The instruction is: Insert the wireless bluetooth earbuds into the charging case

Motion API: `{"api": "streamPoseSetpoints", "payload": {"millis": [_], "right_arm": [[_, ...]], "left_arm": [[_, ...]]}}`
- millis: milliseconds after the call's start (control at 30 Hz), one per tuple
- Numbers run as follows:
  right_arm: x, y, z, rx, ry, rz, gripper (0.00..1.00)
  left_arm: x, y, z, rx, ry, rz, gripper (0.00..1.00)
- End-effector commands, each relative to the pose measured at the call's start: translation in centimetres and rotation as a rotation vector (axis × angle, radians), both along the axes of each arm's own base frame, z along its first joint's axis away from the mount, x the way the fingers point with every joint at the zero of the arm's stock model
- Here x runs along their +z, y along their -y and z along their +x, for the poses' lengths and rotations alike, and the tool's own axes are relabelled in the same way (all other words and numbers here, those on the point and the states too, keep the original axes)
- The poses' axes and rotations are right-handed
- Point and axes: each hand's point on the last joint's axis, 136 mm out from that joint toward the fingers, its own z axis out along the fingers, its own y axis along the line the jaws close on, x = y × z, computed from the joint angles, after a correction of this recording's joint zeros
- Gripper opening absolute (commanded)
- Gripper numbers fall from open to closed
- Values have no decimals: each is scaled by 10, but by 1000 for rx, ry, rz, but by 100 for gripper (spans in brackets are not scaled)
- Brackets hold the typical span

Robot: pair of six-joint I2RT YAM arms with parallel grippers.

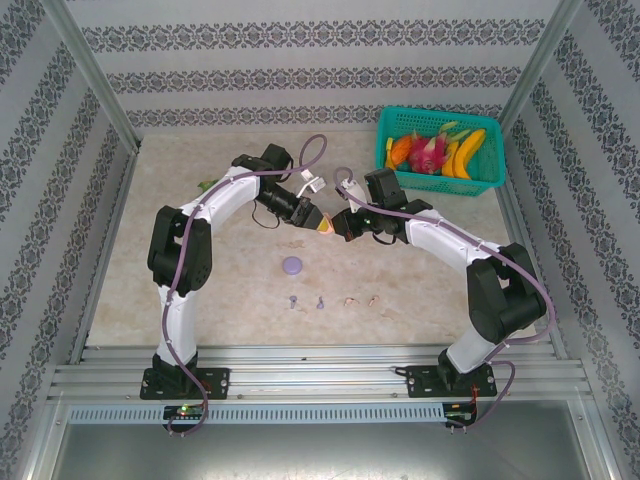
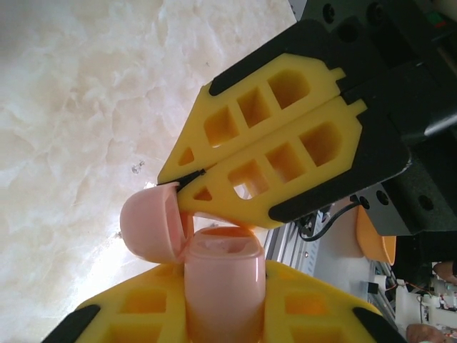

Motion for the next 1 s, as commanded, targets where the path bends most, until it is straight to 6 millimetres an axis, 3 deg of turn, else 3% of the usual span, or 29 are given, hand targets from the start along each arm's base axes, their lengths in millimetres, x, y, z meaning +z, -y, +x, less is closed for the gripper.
{"api": "streamPoseSetpoints", "payload": {"millis": [0,167,300,433,600,733,967], "right_arm": [[8,-7,4,13,24,19,0],[17,0,8,-24,24,41,0],[41,14,4,-77,21,98,32],[58,42,-11,-169,1,134,52],[41,81,-34,-364,-98,48,56],[24,99,-53,-477,-164,-27,57],[-3,94,-84,-538,-260,-109,59]], "left_arm": [[2,9,-4,-28,-9,-47,12],[1,8,-4,-20,1,-39,0],[-2,6,-3,-3,23,-27,0],[0,3,2,35,80,-4,0],[15,-5,20,169,260,24,0],[25,-22,41,326,528,78,0],[28,-61,63,657,739,180,0]]}}
